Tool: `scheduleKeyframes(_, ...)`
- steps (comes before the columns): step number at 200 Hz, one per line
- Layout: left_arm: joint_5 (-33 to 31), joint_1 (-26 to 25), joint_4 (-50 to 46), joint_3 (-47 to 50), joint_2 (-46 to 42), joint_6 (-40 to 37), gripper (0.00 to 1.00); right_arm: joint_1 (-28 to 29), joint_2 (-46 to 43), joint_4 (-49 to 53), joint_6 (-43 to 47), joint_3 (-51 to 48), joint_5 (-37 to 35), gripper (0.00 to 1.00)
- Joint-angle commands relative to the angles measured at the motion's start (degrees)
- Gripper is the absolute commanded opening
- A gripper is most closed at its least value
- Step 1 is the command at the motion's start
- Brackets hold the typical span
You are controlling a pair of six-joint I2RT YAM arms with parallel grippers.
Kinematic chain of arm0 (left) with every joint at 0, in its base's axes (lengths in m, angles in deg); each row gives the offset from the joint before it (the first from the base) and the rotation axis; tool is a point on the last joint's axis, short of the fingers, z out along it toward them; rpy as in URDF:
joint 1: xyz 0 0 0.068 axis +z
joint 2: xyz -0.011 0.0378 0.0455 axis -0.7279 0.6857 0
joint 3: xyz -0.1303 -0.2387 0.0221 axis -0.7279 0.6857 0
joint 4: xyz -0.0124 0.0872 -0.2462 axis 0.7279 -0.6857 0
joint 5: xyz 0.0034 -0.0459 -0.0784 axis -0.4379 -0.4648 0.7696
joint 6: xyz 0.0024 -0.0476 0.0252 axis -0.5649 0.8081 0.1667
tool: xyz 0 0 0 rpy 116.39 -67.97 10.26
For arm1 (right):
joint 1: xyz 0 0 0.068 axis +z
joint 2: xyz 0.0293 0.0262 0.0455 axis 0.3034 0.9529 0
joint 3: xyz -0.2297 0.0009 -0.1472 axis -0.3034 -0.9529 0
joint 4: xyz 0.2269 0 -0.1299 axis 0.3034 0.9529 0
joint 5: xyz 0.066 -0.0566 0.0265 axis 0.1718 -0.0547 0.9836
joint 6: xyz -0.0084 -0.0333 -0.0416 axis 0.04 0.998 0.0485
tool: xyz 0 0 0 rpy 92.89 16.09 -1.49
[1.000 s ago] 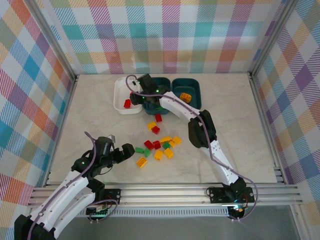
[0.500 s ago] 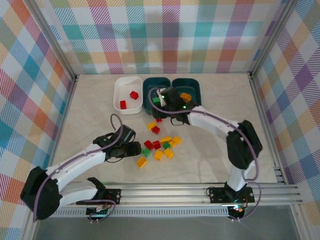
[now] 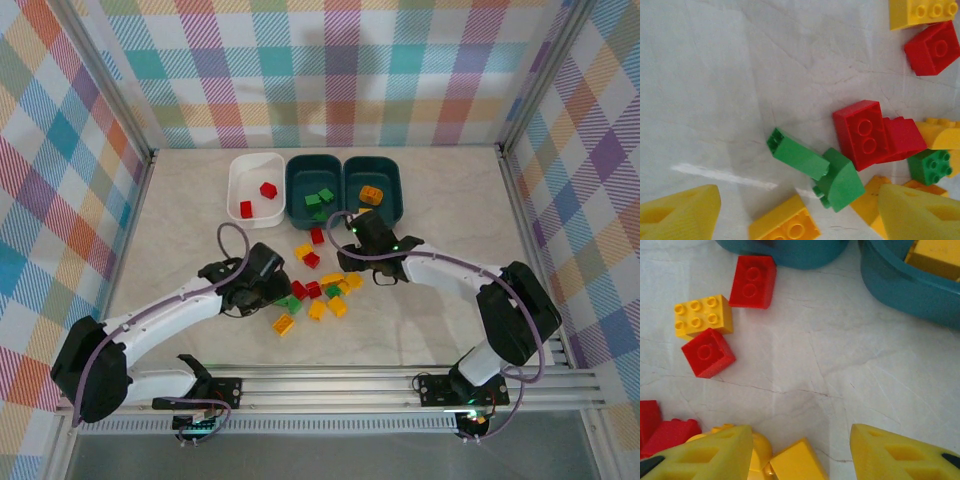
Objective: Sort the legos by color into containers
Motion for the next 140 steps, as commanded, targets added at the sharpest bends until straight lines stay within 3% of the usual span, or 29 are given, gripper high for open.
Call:
scheduleKeyframes(1, 5.3, -0.9, 6.7, 4.4, -0.7, 24.1, 0.8, -0.6, -2.0, -3.6, -1.6, -1.7, -2.1, 0.54)
scheduleKeyframes(38, 2.1, -1.1, -0.1, -0.7, 1.1, 35.2, 0.77, -0.9, -2.4, -4.0, -1.7, -2.6, -2.3, 0.54)
scheduleKeyframes(72, 0.1, -1.0, 1.9, 0.0, 2.9, 41.6, 0.74, -1.0, -2.2, -4.6, -2.3, -3.1, -2.4, 0.54)
scheduleKeyframes(110, 2.2, -1.0, 3.3, -0.5, 7.3, 41.9, 0.62, -2.3, -2.2, -6.9, -6.2, -5.0, -2.3, 0.51)
scheduleKeyframes(140, -0.5, -0.4, 4.3, -0.7, 8.4, 41.0, 0.54, -2.7, -5.7, -8.9, -7.2, -7.5, -3.7, 0.51)
